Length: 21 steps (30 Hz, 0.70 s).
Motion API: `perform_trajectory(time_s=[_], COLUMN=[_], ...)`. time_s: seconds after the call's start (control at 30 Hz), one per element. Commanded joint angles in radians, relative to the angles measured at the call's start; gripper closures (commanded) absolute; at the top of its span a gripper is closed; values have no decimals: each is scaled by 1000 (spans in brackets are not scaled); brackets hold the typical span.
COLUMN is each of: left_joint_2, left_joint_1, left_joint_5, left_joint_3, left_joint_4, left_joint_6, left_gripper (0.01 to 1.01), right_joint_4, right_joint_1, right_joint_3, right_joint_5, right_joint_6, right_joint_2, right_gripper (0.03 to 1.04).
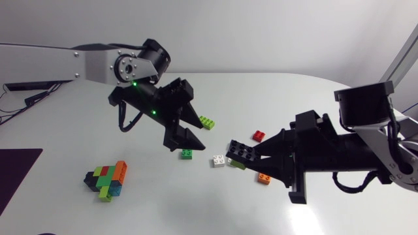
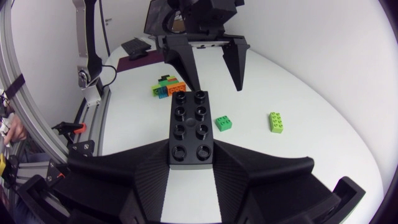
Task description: Separate the duplo bricks
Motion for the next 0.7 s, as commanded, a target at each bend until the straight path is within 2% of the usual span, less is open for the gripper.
perform_trajectory(time_s=[0.0, 0.3, 0.4, 0.67], left_joint_2=[-9, 0, 8, 29], left_joint_1=[-24, -49, -46, -67], left_joint_5=[64, 228, 289, 321], left_joint_3=[31, 53, 74, 74], left_joint_4=[-52, -120, -161, -167], left_joint_6=[-30, -54, -50, -50], left_gripper=[57, 57, 57, 59], right_joint_4=[7, 43, 47, 101], right_joint_1=[-19, -120, -127, -117], right_joint_3=[31, 73, 77, 96], right_joint_5=[-46, -227, -244, -275], right_joint_6=[65, 177, 183, 264], right_joint_2=[-5, 47, 67, 122], right_gripper=[789, 789, 789, 789])
